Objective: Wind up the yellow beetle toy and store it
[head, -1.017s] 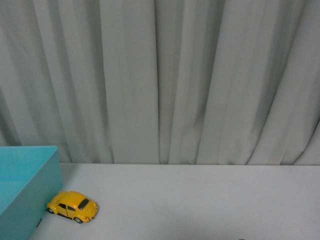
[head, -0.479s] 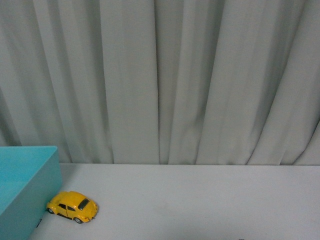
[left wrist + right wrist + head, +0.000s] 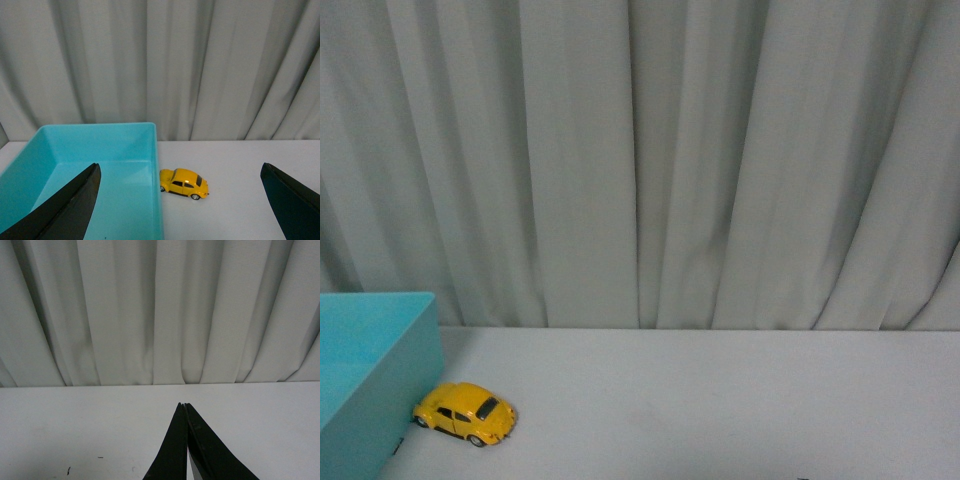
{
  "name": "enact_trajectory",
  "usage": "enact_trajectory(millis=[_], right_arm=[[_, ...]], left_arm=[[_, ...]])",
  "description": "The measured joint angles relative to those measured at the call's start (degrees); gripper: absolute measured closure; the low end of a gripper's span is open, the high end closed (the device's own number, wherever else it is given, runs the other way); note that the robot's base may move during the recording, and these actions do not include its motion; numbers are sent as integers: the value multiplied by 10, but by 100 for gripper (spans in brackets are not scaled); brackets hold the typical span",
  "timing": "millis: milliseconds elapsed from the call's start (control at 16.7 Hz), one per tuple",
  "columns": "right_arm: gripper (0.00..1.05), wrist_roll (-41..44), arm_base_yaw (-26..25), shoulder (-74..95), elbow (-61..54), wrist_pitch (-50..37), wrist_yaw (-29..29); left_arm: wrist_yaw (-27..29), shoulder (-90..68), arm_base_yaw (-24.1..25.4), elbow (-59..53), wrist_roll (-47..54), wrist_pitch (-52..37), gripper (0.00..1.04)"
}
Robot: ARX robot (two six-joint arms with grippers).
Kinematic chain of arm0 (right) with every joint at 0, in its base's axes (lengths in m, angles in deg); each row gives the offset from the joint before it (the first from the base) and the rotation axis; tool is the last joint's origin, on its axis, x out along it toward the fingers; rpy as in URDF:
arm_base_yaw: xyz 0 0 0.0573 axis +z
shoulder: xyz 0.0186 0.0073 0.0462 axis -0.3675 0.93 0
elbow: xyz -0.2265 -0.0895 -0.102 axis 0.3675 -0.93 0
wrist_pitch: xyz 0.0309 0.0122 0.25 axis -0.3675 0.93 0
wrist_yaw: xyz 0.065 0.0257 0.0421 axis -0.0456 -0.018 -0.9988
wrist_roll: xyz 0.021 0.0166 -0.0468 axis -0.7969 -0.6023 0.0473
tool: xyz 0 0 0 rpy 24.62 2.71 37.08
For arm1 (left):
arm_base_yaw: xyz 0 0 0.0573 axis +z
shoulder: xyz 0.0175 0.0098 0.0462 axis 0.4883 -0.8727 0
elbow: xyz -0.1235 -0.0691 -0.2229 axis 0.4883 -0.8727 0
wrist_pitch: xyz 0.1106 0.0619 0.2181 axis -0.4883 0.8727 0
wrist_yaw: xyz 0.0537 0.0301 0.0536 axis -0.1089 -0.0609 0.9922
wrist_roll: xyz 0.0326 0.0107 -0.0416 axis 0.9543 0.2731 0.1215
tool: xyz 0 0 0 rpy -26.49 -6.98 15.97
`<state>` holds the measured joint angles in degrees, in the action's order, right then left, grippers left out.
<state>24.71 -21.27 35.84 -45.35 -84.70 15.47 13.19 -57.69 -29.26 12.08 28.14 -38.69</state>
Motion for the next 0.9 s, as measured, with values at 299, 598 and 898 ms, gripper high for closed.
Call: enact_trajectory(millis=[299, 598, 898], right_arm=[[103, 0, 0, -35, 0, 35, 0], [103, 0, 0, -129, 0, 137, 1], [74, 0, 0, -130, 0, 134, 0]], left_arm=[[0, 0, 0, 0, 0, 0, 7], [0, 0, 0, 0, 0, 0, 7], [0, 0, 0, 0, 0, 0, 7]])
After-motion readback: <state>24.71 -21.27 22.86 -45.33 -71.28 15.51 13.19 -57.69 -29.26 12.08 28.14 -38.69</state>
